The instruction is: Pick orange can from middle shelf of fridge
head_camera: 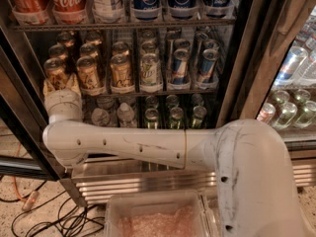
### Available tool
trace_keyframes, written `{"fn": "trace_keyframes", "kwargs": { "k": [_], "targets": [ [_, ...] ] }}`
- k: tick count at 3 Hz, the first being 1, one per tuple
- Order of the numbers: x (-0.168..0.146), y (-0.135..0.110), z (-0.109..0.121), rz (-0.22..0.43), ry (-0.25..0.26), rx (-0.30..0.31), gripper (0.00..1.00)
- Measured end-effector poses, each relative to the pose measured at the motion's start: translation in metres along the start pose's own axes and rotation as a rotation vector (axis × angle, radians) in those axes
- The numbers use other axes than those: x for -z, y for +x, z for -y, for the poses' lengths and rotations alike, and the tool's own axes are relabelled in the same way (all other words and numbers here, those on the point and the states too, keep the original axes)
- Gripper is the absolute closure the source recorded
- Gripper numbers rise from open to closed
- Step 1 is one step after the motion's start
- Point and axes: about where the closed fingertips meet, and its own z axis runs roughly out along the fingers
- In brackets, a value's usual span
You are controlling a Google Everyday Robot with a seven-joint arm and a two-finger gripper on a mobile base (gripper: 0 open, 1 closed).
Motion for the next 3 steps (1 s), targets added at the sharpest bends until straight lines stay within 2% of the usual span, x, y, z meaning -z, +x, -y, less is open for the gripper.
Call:
{"fn": "trace_keyframes", "kwargs": {
  "k": [1, 2, 3],
  "targets": [
    [-0.0065, -0.002, 0.002, 0.009, 0.007, 0.001, 0.41],
    [-0.009, -0.0022, 0.0022, 0.014, 0.006, 0.003, 0.6],
    [-0.0094, -0.0022, 0.0021, 0.015, 0.005, 0.004, 0.83]
  ]
}}
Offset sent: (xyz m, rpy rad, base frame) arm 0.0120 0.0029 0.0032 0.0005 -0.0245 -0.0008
